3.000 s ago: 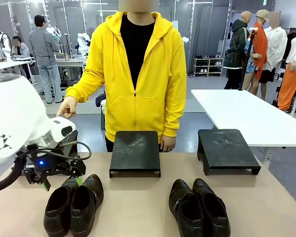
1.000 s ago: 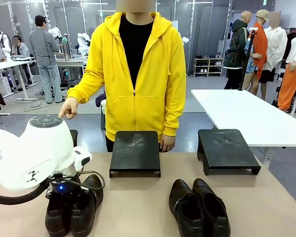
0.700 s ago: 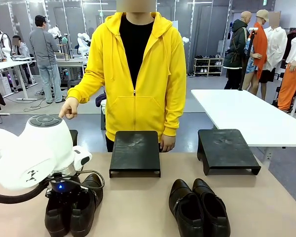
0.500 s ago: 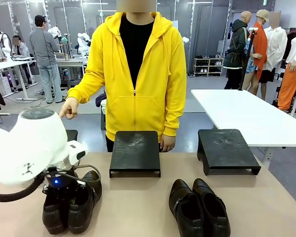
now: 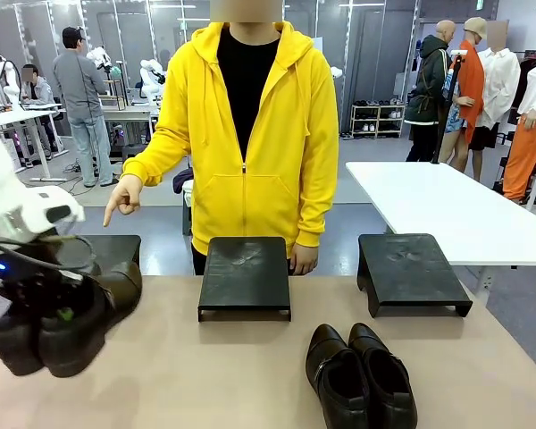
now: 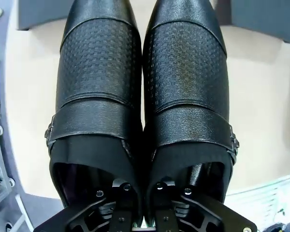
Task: Place the shoes on the stand as instructed by the person.
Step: Pick up one pair of Shoes and place it on the Shoes Stand indicated by the person.
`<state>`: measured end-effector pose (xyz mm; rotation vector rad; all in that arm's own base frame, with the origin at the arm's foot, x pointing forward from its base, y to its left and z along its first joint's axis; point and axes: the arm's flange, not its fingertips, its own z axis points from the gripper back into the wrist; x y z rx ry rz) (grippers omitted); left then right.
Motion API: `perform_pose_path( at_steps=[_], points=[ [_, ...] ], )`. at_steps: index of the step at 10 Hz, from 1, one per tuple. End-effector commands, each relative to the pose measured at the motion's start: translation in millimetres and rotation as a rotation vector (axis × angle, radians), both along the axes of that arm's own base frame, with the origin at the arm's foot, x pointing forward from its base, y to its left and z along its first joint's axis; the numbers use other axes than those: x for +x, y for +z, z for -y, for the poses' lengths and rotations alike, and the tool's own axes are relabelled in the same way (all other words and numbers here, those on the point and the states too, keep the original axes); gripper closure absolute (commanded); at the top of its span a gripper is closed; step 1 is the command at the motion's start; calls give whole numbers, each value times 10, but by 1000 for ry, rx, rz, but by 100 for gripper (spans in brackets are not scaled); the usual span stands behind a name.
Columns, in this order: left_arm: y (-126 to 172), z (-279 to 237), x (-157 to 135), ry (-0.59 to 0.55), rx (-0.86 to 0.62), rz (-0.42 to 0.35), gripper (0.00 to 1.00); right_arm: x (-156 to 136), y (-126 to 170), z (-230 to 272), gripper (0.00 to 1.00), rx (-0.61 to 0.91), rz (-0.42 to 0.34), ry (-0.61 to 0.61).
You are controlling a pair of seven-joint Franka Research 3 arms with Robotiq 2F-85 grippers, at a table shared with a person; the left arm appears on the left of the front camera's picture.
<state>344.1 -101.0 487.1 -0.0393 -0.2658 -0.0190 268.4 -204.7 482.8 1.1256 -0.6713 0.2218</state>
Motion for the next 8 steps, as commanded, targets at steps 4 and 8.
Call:
perform_pose_path(
  at_steps=[4,8],
  points=[
    [116,-318,142,10,30,32,100,1,17,7,0,6,25,4],
    [116,-318,142,10,30,32,100,1,17,7,0,6,25,4]
  ],
)
